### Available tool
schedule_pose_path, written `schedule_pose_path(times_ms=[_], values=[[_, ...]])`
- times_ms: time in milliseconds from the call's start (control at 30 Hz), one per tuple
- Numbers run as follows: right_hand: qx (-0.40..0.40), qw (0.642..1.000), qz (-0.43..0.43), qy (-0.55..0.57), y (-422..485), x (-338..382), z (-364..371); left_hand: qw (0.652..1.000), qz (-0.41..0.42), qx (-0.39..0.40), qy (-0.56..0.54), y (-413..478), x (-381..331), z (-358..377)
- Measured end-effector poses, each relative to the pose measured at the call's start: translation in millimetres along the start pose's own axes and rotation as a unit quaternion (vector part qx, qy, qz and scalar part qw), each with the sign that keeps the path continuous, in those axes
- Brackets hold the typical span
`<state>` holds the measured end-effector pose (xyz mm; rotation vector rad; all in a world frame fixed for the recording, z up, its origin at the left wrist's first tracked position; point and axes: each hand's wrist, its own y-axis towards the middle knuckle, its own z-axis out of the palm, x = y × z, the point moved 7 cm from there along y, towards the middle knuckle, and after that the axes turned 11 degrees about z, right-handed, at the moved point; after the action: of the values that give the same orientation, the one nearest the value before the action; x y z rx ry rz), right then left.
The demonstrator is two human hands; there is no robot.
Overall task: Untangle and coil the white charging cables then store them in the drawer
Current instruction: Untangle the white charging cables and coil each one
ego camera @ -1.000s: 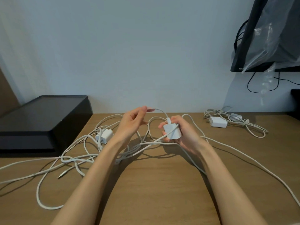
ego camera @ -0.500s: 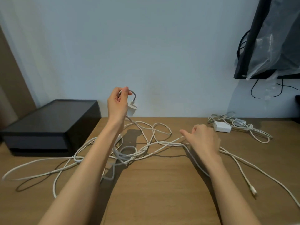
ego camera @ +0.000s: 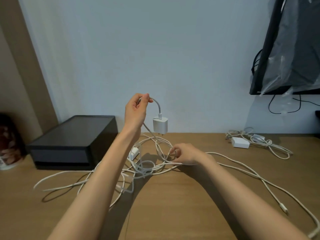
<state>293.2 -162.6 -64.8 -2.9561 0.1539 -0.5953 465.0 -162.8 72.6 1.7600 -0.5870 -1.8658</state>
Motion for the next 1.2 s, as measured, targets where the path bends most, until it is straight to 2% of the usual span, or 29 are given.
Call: schedule_pose_path(times_ms=[200,267,333,400,500,567,733,867,1133,1200], values=[[0.013,0.998,-0.047,-0.038,6.6,4.4,4.5,1.0,-0.01,-0.02,0.019,-8.4,4.1,-20.7],[-0.005,0.997,-0.057,-0.06,7.5,4.4,2.4,0.999,-0.008,-0.019,0.029,-10.4,6.7,-23.8],[-0.064,0.993,-0.078,-0.056,5.9,7.6,-12.1,0.999,0.006,-0.02,0.04,-10.2,7.0,-27.2],[-0.143,0.984,-0.107,-0.001,-0.2,14.4,-39.3,0.997,0.034,-0.02,0.065,-8.2,4.5,-31.7],[-0.263,0.944,-0.165,0.111,-20.7,32.3,-96.4,0.99,0.079,0.006,0.12,-8.6,-3.6,-34.2],[-0.294,0.921,-0.201,0.162,-41.6,49.6,-131.3,0.983,0.099,0.032,0.152,-10.7,-11.1,-30.4],[-0.247,0.921,-0.27,0.133,-75.7,93.0,-165.1,0.953,0.198,0.078,0.215,-13.0,-41.9,-12.9],[-0.227,0.926,-0.279,0.113,-84.8,103.6,-163.3,0.898,0.265,0.13,0.325,-13.4,-64.1,-1.1],[-0.232,0.929,-0.273,0.094,-93.1,96.9,-158.8,0.845,0.25,0.14,0.452,-9.0,-70.7,7.5],[-0.257,0.931,-0.244,0.091,-89.2,82.6,-159.7,0.846,0.244,0.14,0.454,-7.5,-65.9,4.1]])
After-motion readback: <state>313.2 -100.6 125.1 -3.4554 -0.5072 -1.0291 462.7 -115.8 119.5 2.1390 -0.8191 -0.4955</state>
